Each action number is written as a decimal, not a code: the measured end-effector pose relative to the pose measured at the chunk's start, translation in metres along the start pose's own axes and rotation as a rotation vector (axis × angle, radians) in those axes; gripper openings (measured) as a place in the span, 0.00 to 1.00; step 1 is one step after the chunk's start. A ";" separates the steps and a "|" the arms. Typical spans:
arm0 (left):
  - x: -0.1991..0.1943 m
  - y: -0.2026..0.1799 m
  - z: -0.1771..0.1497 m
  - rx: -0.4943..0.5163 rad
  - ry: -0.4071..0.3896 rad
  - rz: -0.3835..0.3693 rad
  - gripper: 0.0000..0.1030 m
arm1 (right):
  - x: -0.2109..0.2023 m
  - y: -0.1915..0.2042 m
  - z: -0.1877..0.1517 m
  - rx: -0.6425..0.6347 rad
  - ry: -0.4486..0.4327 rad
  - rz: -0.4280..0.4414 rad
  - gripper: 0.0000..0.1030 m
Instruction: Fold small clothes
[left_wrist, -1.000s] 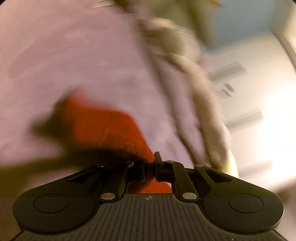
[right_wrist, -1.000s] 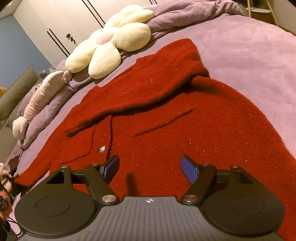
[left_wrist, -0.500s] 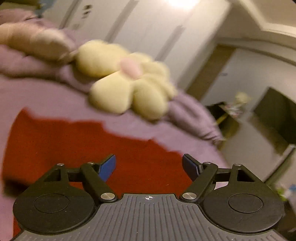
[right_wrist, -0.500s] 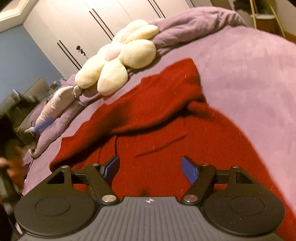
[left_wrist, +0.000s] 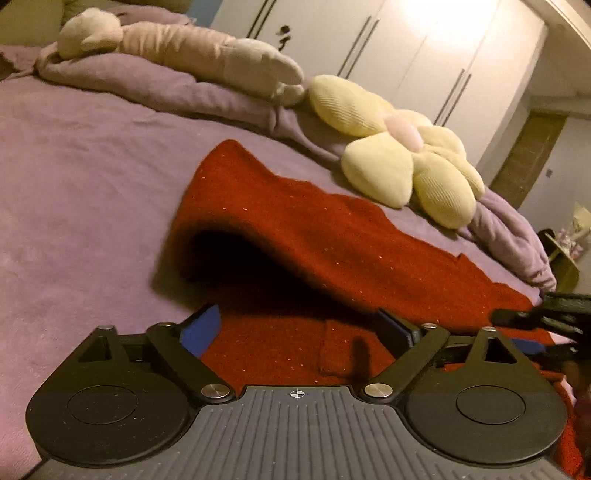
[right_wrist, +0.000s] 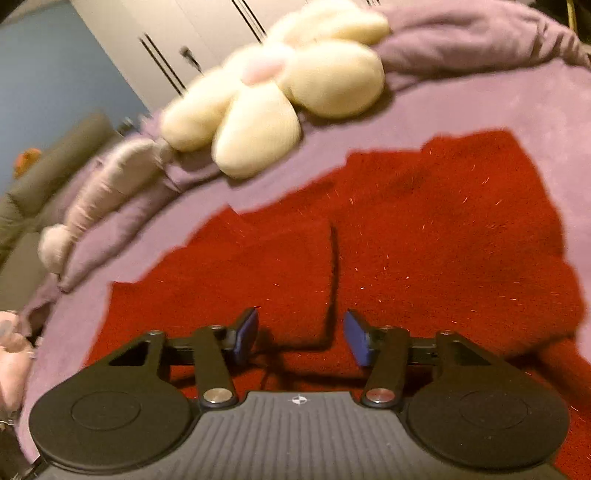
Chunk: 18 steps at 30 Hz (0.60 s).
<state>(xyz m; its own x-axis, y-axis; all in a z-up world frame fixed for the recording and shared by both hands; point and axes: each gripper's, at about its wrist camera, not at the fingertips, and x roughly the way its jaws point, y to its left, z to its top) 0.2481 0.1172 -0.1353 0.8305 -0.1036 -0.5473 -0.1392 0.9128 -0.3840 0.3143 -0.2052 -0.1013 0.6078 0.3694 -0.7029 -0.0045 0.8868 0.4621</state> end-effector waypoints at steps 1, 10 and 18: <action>0.000 -0.001 -0.002 0.012 -0.001 0.003 0.94 | 0.005 0.001 -0.001 0.002 -0.009 -0.006 0.46; -0.012 0.015 0.001 -0.104 -0.003 -0.043 0.95 | -0.030 0.038 0.003 -0.238 -0.281 -0.163 0.04; 0.017 0.021 0.044 -0.233 0.062 -0.034 0.93 | -0.041 -0.019 0.006 -0.135 -0.257 -0.319 0.05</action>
<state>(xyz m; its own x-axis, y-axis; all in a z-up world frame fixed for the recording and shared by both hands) 0.2826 0.1518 -0.1199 0.8032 -0.1630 -0.5730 -0.2384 0.7935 -0.5599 0.2947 -0.2387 -0.0778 0.7736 0.0052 -0.6336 0.1220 0.9800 0.1570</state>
